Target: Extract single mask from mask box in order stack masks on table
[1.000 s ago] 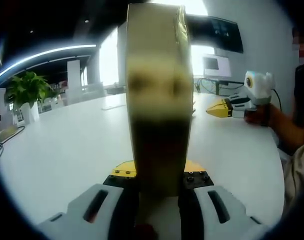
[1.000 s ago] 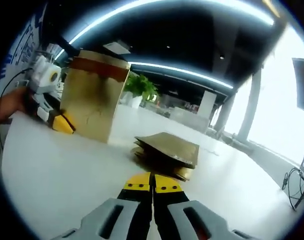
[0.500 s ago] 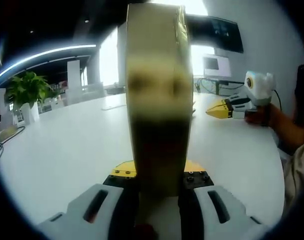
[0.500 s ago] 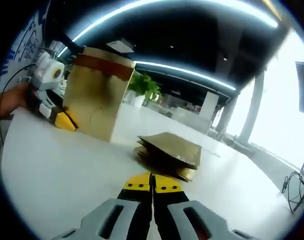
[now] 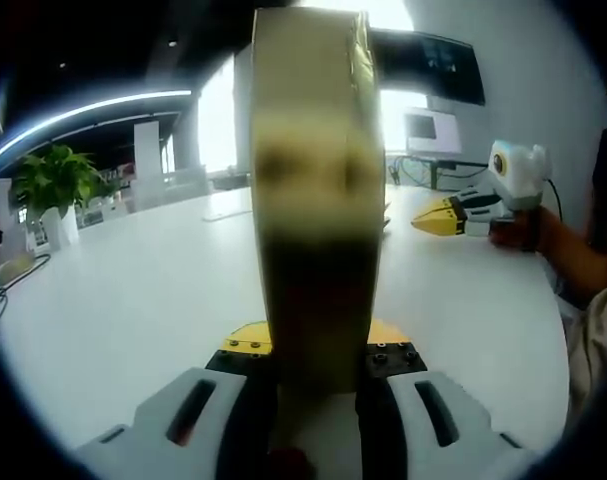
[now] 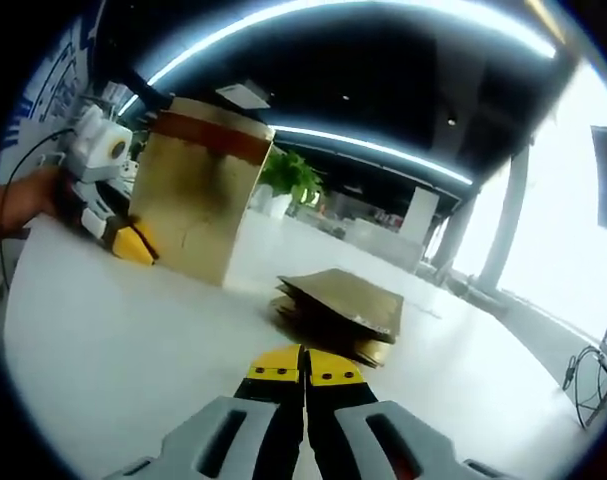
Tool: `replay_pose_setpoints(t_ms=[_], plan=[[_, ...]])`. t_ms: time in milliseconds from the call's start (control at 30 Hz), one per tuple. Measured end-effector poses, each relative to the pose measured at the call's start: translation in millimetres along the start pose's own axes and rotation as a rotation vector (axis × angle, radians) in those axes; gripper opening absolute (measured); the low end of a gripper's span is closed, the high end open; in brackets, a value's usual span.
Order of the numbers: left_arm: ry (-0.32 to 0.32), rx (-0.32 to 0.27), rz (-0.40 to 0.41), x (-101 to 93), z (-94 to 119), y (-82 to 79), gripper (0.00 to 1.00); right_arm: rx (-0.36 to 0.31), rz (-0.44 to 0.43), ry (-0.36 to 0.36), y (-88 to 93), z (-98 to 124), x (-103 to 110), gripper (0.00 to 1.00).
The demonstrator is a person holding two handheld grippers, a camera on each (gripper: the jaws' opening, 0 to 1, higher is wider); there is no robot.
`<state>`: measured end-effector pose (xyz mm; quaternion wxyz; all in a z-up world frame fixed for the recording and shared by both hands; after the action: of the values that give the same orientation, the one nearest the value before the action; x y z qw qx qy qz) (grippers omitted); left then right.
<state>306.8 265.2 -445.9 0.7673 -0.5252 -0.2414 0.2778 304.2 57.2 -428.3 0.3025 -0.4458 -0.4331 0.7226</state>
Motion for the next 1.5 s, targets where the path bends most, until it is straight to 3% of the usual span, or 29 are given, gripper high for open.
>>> replay_pose_setpoints(t_ms=[867, 1500], plan=[[-0.004, -0.001, -0.004, -0.1, -0.4, -0.2, 0.2, -0.03, 0.03, -0.008, -3.8, 1.3, 1.0, 0.0], [-0.007, -0.002, -0.003, 0.3, -0.3, -0.2, 0.2, 0.0, 0.029, 0.021, 1.5, -0.6, -3.7, 0.0]])
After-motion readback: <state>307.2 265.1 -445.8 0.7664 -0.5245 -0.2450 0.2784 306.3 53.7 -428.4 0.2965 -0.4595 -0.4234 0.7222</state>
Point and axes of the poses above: the point that each gripper's makers call its tool centre point, and the gripper's own axes: z roughly backward along the fingers, x roughly to its left, y roughly out of its underside, the point moved 2 cm from there along z, roughly backward along the fingers, and after that the axes turned 4 degrees about x, right-handed, at the moved point
